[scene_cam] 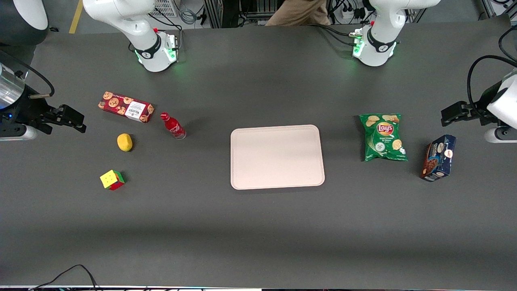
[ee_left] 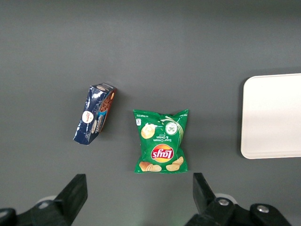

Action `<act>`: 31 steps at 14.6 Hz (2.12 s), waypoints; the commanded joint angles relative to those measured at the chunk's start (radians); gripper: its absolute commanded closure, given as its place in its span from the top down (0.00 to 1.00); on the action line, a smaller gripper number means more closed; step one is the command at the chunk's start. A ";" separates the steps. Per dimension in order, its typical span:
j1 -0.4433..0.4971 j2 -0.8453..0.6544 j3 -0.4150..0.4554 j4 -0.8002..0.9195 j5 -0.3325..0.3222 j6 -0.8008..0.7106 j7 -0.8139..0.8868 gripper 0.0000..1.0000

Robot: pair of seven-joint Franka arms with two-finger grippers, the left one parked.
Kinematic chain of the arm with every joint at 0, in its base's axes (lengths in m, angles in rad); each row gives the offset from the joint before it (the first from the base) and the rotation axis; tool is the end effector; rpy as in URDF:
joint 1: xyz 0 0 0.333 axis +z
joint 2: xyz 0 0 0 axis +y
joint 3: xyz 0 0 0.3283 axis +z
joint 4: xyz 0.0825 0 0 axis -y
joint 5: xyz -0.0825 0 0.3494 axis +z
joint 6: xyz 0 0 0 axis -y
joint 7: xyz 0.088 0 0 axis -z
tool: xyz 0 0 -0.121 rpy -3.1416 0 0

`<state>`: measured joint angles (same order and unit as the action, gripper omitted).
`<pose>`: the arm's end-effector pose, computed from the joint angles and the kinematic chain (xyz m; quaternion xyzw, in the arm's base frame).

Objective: Place coke bottle on tray
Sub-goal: 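Move the right gripper down toward the red Coca-Cola bottle, then close the right gripper around the neck of the red Coca-Cola bottle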

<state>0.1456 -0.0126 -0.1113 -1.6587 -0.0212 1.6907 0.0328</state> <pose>0.5261 0.0154 0.6013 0.9997 0.0018 0.0226 0.0091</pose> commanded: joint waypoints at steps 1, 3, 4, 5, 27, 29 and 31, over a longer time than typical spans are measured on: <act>-0.004 0.017 0.001 0.025 -0.010 -0.023 -0.027 1.00; -0.004 0.022 0.001 0.030 -0.003 -0.023 -0.027 1.00; -0.003 0.029 0.002 0.030 0.000 -0.023 -0.027 1.00; -0.003 0.029 0.004 0.024 0.003 -0.025 -0.027 1.00; 0.017 -0.277 0.263 -0.906 0.043 0.612 0.160 1.00; 0.017 -0.277 0.295 -0.935 0.053 0.651 0.180 1.00; 0.017 -0.277 0.309 -0.941 0.053 0.659 0.205 1.00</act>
<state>0.1627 -0.2554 0.1660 -2.5620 0.0111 2.3189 0.1926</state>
